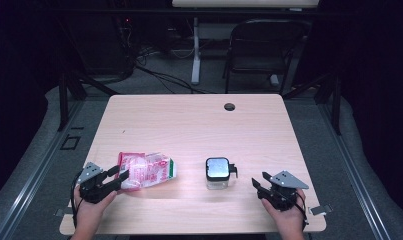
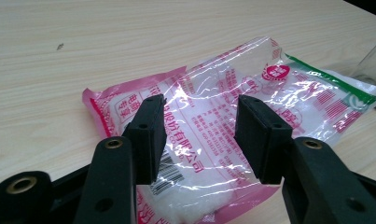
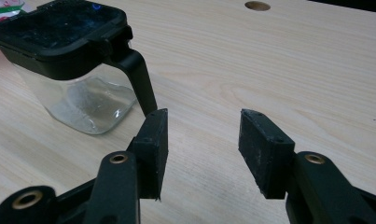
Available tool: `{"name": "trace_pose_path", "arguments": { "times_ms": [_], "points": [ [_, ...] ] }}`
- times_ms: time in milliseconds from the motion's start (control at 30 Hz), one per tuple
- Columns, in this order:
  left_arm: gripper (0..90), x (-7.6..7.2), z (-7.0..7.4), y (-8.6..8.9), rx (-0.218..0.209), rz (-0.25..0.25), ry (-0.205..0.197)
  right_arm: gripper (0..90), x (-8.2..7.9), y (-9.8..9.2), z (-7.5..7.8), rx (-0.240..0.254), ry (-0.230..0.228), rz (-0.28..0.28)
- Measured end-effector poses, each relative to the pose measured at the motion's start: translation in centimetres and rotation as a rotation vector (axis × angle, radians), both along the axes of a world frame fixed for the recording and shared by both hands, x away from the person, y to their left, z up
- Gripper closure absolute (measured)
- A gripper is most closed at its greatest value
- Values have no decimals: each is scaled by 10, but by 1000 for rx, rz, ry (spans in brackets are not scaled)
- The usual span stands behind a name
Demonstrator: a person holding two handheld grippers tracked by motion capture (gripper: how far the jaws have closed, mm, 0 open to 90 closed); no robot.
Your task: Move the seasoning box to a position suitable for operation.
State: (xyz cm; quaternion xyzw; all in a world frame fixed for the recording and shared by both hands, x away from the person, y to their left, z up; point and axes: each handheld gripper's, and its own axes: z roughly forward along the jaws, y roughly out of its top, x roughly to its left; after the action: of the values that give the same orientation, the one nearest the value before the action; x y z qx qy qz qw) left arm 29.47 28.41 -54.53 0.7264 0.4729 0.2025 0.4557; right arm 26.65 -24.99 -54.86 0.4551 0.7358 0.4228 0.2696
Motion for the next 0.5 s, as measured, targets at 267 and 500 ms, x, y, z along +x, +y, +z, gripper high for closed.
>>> {"name": "trace_pose_path", "arguments": {
  "times_ms": [267, 500],
  "points": [
    [535, 2, -1, -9, -28, -32, 15, 525, 0, 10, 3, 11, -17, 31],
    [536, -2, 0, -18, -22, -61, 21, 516, 4, 22, 5, 5, -9, 79]
  ]
}}
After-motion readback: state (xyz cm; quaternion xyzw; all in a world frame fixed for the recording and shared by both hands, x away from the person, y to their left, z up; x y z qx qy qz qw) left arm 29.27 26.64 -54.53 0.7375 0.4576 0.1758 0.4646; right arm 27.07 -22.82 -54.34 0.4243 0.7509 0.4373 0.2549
